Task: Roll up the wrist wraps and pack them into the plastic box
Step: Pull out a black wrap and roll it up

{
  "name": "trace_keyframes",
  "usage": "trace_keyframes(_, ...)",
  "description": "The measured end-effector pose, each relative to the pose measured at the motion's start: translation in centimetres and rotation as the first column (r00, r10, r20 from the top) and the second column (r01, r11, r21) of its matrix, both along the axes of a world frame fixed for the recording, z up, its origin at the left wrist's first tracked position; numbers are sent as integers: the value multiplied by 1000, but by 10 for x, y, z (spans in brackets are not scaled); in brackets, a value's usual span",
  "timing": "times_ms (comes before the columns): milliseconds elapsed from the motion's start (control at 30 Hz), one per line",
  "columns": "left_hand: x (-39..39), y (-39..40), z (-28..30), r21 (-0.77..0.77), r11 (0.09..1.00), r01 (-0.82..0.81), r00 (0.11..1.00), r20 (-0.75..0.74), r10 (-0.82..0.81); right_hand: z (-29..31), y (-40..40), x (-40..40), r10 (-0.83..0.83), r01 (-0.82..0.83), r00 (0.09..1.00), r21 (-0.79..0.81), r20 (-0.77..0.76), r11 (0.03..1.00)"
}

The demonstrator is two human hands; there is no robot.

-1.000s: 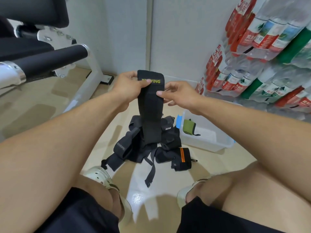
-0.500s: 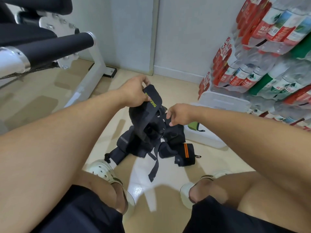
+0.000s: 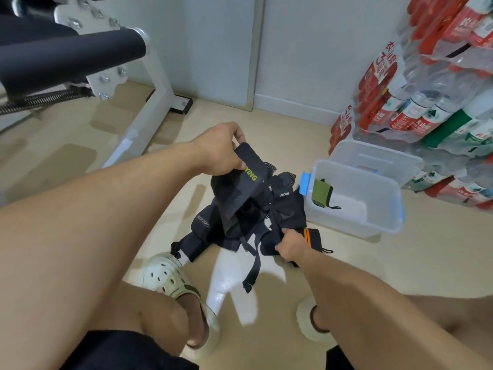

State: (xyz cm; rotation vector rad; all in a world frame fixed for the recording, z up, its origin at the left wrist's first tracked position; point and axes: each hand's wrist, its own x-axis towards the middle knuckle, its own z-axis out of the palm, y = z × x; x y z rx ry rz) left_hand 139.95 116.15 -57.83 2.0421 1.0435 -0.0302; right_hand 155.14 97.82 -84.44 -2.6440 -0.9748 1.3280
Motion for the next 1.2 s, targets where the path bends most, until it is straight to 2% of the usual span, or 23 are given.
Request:
trace_keyframes(133, 1, -1, -1, 7, 1000, 13, 1000, -23, -13, -19, -16, -3, -31, 33, 997, -33, 66, 999)
trace_keyframes(267, 2, -3, 1, 8, 1000, 8, 1000, -23, -8, -18, -20, -10, -2, 3, 998, -17, 56, 1000)
trace_keyframes(367, 3, -6, 4, 6, 1000, -2, 1000, -11, 2, 1, -17, -14, 64, -83, 991, 165, 117, 983)
trace_keyframes(500, 0, -4, 10, 31, 998, -57, 998, 17, 57, 56, 14, 1, 50, -126, 980, 402, 193, 907)
trace_keyframes(733, -9, -5, 21, 15, 956, -294, 947, 141, 290, 209, 62, 57, -59, 95, 995, 547, -83, 832)
trace_keyframes(833, -10, -7, 26, 2, 931, -365, 912, 201, 357, 266, 62, 63, -96, 225, 961, 535, -259, 814)
trace_keyframes(900, -9, -11, 31, 1, 920, -392, 892, 247, 379, 296, 59, 64, -108, 260, 948, 532, -300, 806)
trace_keyframes(1033, -4, -20, 37, 25, 912, -410, 868, 320, 381, 321, 54, 65, -149, 332, 925, 552, -350, 765)
trace_keyframes(1200, 3, -30, 45, 6, 923, -384, 863, 356, 357, 315, 50, 63, -168, 406, 885, 540, -435, 737)
